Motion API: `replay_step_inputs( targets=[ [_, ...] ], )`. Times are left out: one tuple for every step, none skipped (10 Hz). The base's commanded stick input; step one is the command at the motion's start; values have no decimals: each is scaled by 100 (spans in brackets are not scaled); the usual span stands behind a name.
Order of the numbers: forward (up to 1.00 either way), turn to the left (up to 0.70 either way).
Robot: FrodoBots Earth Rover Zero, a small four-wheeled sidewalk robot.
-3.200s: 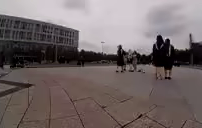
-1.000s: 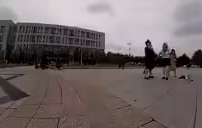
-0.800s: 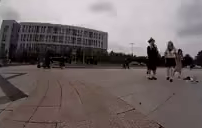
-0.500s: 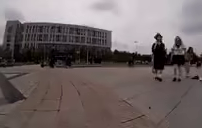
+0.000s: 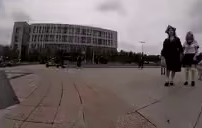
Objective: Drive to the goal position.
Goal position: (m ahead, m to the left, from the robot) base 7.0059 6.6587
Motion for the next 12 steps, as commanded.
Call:
replay_step_inputs(
  targets=[
    [70,15],
    [70,15],
    [70,15],
    [70,15],
    [70,15],
    [70,15],
    [70,15],
    [70,15],
    [70,15],
    [70,15],
    [70,15],
    [70,15]
  ],
)
